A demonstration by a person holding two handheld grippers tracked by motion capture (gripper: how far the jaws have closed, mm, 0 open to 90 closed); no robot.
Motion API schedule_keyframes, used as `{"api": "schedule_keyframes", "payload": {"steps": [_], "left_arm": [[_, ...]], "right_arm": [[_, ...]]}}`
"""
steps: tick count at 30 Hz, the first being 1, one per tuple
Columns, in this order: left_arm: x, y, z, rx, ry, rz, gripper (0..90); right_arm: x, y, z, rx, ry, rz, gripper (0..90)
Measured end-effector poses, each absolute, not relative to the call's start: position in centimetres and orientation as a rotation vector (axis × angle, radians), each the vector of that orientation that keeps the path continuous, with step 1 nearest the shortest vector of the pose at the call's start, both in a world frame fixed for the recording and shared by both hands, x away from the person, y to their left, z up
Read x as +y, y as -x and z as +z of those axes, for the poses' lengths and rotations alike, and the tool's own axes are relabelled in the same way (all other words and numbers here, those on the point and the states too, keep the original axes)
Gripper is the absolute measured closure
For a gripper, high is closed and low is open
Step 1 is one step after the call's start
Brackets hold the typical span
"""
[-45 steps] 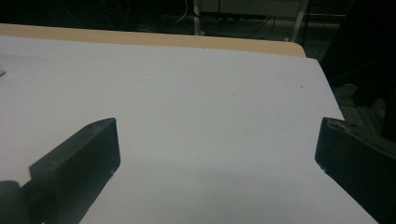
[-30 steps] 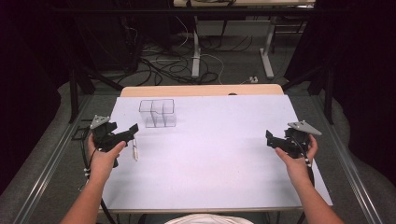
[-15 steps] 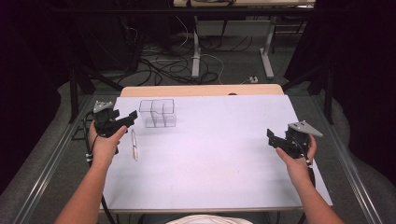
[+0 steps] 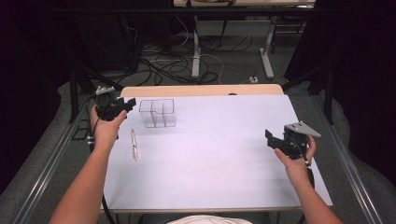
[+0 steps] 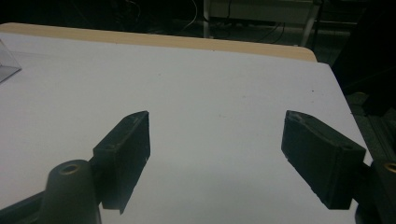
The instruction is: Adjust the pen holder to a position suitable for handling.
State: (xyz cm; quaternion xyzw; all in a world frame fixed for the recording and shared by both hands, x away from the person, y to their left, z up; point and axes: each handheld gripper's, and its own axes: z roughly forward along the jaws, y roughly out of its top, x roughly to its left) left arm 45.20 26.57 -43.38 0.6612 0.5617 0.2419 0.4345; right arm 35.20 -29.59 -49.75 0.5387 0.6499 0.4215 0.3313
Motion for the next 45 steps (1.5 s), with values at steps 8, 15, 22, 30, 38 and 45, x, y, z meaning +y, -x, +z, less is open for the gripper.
{"api": "schedule_keyframes", "payload": {"steps": [8, 15, 22, 30, 38, 45], "left_arm": [[26.5, -47.2, -43.7, 1.378, -1.661, 0.631, 53.8], [26.3, -48.8, -45.0, 1.419, -1.689, 0.595, 70.5], [26.4, -50.0, -46.3, 1.497, -1.712, 0.552, 84.6], [26.2, -50.8, -47.5, 1.556, -1.742, 0.505, 89.9], [25.5, -51.1, -48.0, 1.558, -1.764, 0.491, 89.9], [25.2, -51.3, -48.4, 1.563, -1.776, 0.492, 90.0]], "right_arm": [[-29.5, -35.5, -50.2, 1.704, -1.406, 1.098, 22.8], [-29.5, -35.5, -50.3, 1.715, -1.423, 1.104, 22.6], [-29.5, -35.5, -50.5, 1.723, -1.434, 1.101, 22.5], [-29.5, -35.6, -50.6, 1.731, -1.43, 1.097, 22.1], [-29.3, -35.5, -50.6, 1.729, -1.435, 1.098, 22.1], [-29.3, -35.6, -50.7, 1.738, -1.422, 1.095, 22.1]]}}
